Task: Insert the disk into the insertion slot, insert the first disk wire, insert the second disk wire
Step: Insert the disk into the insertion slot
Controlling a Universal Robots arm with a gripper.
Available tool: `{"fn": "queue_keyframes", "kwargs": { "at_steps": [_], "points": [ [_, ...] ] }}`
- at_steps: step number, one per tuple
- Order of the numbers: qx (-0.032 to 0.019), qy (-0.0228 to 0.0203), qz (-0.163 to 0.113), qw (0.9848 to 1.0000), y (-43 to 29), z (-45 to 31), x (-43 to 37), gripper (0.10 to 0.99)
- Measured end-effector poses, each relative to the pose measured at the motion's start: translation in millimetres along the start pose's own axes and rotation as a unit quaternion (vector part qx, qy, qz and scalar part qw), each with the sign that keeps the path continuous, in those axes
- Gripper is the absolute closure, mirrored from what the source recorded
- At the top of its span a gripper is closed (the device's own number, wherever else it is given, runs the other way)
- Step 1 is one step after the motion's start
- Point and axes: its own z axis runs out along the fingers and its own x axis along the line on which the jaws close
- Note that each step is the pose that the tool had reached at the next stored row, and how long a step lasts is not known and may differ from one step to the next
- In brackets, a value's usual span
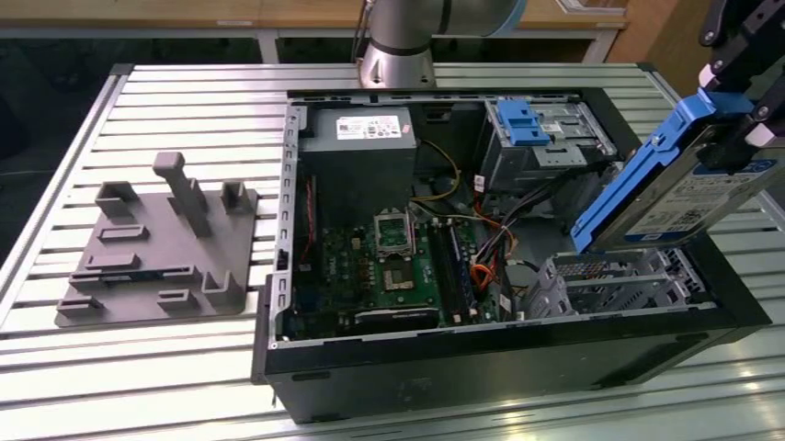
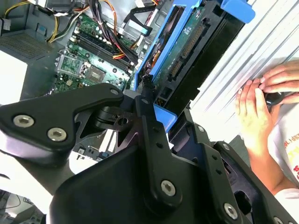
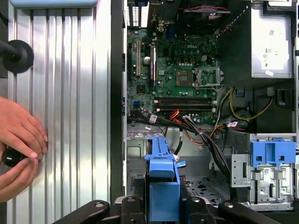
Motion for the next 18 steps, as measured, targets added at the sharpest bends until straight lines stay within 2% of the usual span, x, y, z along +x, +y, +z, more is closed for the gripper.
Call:
{"fn": "queue_keyframes", "kwargs": {
  "at_steps": [5, 10, 18],
  "points": [
    [0.0011, 0.0, 0.0, 1.0, 0.2, 0.0, 0.1, 0.722],
    [0.0096, 0.0004, -0.001, 1.0, 1.2, 0.1, 0.2, 0.722],
    [0.01, 0.0005, -0.001, 0.9999, 0.2, 0.1, 0.0, 0.722]
  ]
}}
